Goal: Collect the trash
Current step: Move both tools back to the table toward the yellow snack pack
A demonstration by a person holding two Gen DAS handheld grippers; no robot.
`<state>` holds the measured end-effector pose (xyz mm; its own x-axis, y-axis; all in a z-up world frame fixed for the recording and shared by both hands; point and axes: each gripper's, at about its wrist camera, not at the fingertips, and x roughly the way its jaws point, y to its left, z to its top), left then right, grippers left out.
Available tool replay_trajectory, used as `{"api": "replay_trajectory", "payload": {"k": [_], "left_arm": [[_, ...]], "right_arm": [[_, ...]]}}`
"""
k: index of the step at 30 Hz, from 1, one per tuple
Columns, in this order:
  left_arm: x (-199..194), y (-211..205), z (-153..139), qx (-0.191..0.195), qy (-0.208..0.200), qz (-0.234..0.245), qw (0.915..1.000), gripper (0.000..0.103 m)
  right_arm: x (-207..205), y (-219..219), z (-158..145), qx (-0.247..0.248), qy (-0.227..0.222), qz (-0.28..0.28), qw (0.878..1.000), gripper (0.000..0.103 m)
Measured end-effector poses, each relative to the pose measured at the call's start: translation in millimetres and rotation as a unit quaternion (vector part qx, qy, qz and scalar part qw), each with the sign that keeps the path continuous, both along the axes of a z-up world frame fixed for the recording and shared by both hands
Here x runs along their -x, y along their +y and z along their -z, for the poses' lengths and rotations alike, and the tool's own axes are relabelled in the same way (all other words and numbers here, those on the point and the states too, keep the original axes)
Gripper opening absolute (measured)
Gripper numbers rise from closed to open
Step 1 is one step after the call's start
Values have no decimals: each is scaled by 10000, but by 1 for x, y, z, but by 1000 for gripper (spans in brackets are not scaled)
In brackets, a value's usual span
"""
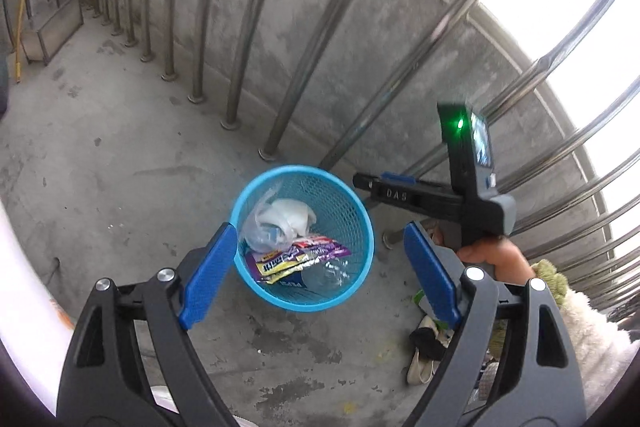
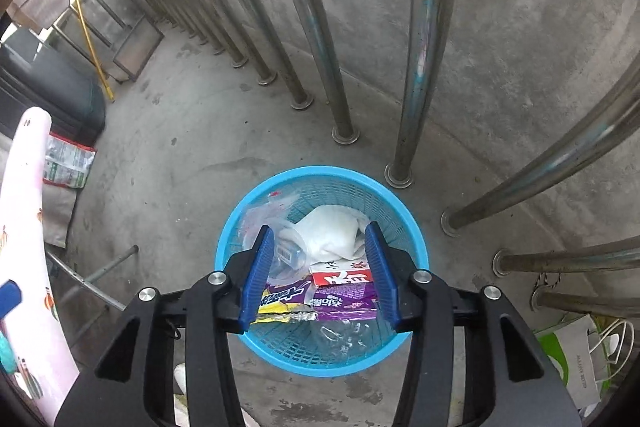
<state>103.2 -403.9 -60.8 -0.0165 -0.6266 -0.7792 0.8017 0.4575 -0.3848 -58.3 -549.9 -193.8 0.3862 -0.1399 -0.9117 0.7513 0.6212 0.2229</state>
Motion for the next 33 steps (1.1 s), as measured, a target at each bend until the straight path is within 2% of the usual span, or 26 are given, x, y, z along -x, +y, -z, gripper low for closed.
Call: {"api": "replay_trajectory", "payload": {"k": [4,8,12,16,19,22,24,27,30,33], "left_arm": [[-7,21,-23,126,-141,-187,9996,81],[-10,64,-60,377,-388,-447,9975,81],[-8,143,-103,624,-882,-956,9895,81],[0,231,-124,731,-1237,-1633,9761,81],[11,303,-128,706,-1364,-2280,9615,81],[26,375,-127,588,-1526,-2938,9418,81],[34,415,-124,495,-1563,-3285,9302,81],[45,470,-112,401,-1453,-3772,9138,81],[51,503,-94,332,-1259,-4046,9052,81],[55,520,-73,292,-956,-4189,9025,81]], "right_arm": [[-10,11,-11,-48,-81,-128,9999,46],[-22,33,-42,-4,-277,-508,9983,49],[-39,68,-94,286,-612,-1149,9911,63],[-57,120,-144,379,-884,-1871,9776,67],[-75,166,-172,272,-1003,-2492,9629,67],[-98,223,-194,126,-1045,-3117,9443,67],[-110,254,-202,-37,-1080,-3418,9335,67],[-132,314,-206,-459,-1124,-3978,9094,67],[-152,378,-196,-985,-1054,-4497,8814,67],[-163,424,-183,-1065,-939,-4721,8700,67]]}}
